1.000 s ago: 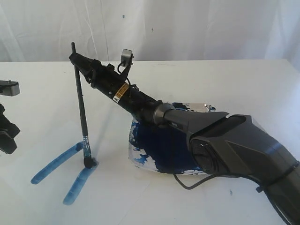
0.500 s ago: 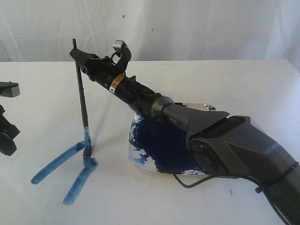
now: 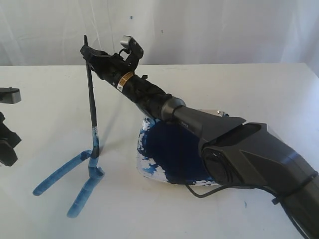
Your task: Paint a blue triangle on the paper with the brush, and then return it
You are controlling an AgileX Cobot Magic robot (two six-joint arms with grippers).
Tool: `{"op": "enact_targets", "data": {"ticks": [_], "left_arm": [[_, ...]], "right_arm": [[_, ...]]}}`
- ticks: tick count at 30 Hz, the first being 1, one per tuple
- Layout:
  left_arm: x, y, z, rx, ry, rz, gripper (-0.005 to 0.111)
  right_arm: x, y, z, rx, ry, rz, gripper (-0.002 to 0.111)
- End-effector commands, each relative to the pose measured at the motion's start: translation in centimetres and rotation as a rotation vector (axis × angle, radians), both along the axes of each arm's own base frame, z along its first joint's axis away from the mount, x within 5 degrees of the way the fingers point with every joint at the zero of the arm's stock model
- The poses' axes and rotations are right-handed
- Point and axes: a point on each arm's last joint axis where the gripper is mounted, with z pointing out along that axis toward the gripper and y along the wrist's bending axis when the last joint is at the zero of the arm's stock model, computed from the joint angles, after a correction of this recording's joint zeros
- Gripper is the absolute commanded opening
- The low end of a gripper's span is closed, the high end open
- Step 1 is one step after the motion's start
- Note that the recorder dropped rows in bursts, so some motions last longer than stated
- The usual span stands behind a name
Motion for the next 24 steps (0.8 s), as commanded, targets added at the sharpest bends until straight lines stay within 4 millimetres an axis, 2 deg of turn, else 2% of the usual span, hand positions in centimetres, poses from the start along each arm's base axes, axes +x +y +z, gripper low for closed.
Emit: {"op": "enact_targets", "data": {"ticks": [1,12,24], "left_arm": [[-0.4,0.0,0.3,-0.006,0.018,0.01,0.0],[-0.4,0.0,0.2,0.001,0.012,0.009,0.0],[-0.4,0.1,0.2,0.011,0.01,0.004,0.0]], "right_arm": [[0.5,-0.4,0.8,0.011,-0.022,-0.017,0.0],[-0.3,0.2,0.5,-0.016,0.004,0.065,0.0],[-2.6,1.7,0.9,0.003,-0.07,0.211,0.0]]}}
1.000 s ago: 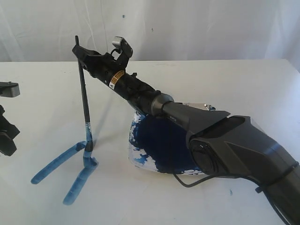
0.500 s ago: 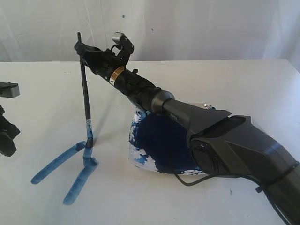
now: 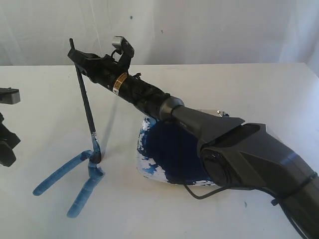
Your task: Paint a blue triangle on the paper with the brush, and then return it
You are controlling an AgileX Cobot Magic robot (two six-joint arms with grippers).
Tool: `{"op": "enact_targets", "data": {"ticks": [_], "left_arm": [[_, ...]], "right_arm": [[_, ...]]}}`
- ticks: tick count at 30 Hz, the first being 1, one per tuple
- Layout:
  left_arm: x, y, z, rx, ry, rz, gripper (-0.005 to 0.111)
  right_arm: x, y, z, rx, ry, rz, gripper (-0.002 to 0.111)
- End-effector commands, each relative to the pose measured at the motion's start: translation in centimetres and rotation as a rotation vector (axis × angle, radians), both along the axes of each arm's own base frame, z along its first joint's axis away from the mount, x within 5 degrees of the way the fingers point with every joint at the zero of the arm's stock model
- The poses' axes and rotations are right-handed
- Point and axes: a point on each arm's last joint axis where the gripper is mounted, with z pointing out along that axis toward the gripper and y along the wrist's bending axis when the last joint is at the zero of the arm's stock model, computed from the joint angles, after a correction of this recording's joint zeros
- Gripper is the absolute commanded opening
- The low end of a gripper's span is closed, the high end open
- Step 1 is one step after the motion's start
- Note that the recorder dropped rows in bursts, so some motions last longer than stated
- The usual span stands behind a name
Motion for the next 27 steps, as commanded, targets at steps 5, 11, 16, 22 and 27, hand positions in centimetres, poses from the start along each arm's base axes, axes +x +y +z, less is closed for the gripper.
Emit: {"op": "enact_targets", "data": {"ticks": [5,11,16,22,27], "left_arm": [[-0.3,0.0,0.2,0.002,0.002,0.004,0.0],[-0.3,0.1,0.2,0.014,-0.002,-0.001,0.0],[-0.4,0.4,0.3,0.041,-0.008,-0.019,0.0],[-0.6,0.7,0.7,0.083,-0.018,-0.044,0.0],[-0.8,1.1,1.3,0.133,-0.043,-0.063,0.0]], "right_arm": [[-1.9,1.1,0.7,0.029,-0.06,0.117,0.0],[-2.8,1.8,0.7,0.029,-0.061,0.139,0.0],[-3.4,2.2,0.4,0.005,-0.067,0.174,0.0],[-3.8,2.2,0.4,0.011,-0.072,0.22,0.0],[-4.0,2.2,0.5,0.029,-0.072,0.241,0.0]]}}
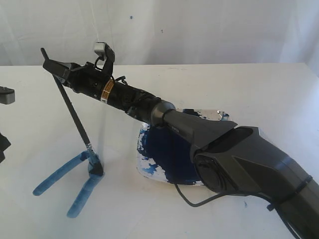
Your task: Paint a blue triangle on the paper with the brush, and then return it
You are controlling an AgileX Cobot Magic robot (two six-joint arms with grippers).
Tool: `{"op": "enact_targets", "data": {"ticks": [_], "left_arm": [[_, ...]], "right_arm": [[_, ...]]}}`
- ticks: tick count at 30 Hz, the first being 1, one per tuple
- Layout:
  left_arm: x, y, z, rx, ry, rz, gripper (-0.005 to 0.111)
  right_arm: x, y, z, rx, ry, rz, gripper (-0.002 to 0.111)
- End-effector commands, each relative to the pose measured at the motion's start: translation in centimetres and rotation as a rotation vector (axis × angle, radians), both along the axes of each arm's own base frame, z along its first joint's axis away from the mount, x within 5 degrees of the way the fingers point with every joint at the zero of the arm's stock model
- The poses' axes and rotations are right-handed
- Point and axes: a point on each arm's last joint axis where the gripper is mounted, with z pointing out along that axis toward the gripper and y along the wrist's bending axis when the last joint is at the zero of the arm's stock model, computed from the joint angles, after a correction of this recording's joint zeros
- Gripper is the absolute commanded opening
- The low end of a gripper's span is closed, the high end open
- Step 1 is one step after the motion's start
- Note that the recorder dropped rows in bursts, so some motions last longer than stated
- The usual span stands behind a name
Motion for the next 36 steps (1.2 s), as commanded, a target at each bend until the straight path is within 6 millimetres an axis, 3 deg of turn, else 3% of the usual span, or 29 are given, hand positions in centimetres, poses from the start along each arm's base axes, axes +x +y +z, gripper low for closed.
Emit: {"op": "enact_targets", "data": {"ticks": [1,20,36], "left_arm": [[-0.5,0.2,0.8,0.028,-0.013,-0.002,0.0],[-2.9,0.2,8.1,0.04,-0.301,0.054,0.0],[-4.2,-0.2,10.1,0.012,-0.375,0.068,0.0]], "right_arm": [[-0.6,0.2,0.3,0.016,-0.014,0.039,0.0],[-3.6,2.1,0.7,0.058,-0.029,0.135,0.0],[-6.6,4.1,0.7,0.058,-0.022,0.198,0.0]]}}
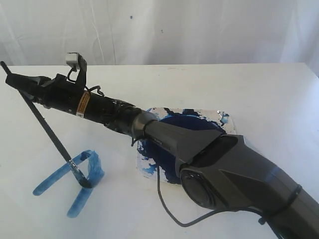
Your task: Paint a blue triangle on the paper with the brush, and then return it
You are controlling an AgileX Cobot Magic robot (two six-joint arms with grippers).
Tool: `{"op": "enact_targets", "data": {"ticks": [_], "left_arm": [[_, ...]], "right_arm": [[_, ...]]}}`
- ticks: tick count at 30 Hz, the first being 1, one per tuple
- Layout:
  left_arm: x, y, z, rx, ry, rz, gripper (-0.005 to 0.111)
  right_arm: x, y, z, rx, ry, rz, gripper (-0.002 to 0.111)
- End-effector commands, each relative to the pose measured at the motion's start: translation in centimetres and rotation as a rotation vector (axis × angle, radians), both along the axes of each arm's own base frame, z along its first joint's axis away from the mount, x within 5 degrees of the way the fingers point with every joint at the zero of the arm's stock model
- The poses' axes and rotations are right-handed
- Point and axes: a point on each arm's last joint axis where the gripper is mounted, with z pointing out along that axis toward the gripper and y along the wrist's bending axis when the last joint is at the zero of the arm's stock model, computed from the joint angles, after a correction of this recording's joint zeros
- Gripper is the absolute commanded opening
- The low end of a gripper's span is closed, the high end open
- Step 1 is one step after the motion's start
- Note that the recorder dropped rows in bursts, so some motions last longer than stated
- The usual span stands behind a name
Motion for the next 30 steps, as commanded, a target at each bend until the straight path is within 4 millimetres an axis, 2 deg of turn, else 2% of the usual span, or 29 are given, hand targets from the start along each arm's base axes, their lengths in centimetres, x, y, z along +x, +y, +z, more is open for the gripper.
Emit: {"op": "enact_targets", "data": {"ticks": [1,8,15,25,30], "left_arm": [[-0.6,-0.1,0.9,-0.017,-0.022,0.012,0.0],[-1.5,-0.2,2.1,-0.015,-0.067,0.011,0.0],[-2.9,-0.3,3.8,-0.021,-0.135,0.014,0.0],[-3.1,-0.5,4.0,-0.041,-0.146,0.016,0.0],[-3.1,-0.5,4.1,-0.049,-0.147,0.017,0.0]], "right_arm": [[-0.9,0.5,0.2,0.009,-0.001,0.028,0.0],[-3.1,1.5,-0.5,-0.021,0.008,0.114,0.0],[-6.3,3.1,-2.0,-0.002,0.061,0.186,0.0],[-8.7,4.3,-1.6,0.042,0.116,0.215,0.0],[-9.0,4.6,-1.6,0.046,0.105,0.203,0.0]]}}
